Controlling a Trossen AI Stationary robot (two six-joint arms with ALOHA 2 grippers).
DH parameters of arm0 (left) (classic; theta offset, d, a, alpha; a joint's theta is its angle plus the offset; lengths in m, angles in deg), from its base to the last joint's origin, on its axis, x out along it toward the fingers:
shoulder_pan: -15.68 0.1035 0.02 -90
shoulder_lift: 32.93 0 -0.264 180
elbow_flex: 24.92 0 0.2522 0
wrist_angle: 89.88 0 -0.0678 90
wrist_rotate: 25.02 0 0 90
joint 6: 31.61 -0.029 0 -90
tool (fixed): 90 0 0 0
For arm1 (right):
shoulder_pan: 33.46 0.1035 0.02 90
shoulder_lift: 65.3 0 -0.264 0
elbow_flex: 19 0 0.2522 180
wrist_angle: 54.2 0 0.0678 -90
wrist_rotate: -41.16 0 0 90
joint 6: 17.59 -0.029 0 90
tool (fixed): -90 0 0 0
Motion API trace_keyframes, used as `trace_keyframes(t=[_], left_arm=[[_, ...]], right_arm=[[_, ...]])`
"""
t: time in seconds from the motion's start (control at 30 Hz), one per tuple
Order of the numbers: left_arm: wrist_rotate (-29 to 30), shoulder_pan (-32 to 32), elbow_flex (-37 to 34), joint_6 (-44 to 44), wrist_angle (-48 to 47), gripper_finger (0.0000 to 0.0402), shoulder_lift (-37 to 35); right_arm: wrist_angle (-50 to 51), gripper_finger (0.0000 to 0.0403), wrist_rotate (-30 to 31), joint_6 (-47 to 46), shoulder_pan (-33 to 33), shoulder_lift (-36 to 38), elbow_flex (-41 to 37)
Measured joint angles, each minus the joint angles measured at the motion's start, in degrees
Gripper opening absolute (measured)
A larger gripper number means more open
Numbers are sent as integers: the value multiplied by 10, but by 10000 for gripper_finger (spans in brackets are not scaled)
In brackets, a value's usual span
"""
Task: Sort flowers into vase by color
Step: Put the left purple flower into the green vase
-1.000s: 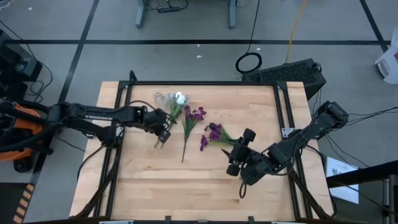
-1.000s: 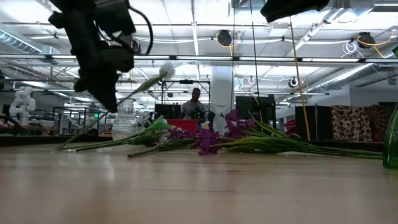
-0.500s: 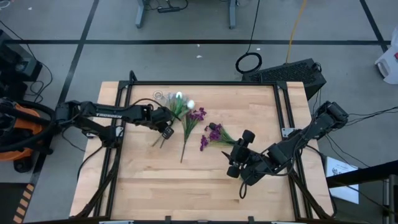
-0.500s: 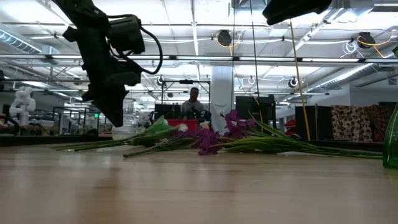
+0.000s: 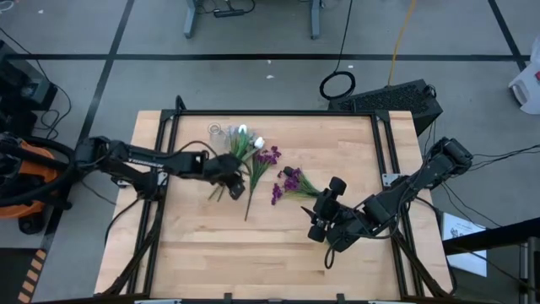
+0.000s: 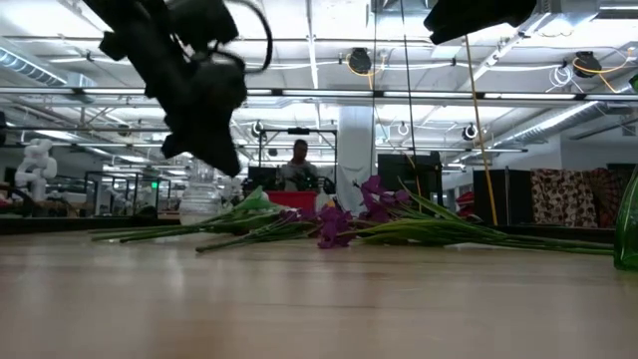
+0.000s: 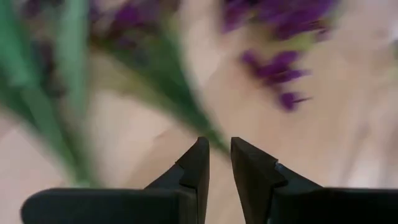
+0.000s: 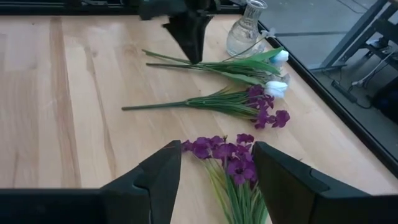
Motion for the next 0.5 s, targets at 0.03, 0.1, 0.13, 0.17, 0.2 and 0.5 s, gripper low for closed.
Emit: trace_keyframes(t=[0.03,0.1,0.13,0.17,0.2,0.5], left_arm=[[12,-16,0,0,17,72,0],[44,-48,0,1,51,72,0],[62,-62,0,3,64,72,0],[84,-75,0,12,76,72,3],[109,-87,1,20,85,73,7],[280,-135,1,77,135,107,74]], right_arm=[[0,194,0,-1,0,0,0],[-3,194,2,-3,0,0,0],[-4,194,2,-7,0,0,0],[-3,194,2,-10,0,0,0],[-4,194,3,-11,0,0,0],[-27,194,5,-11,0,0,0]])
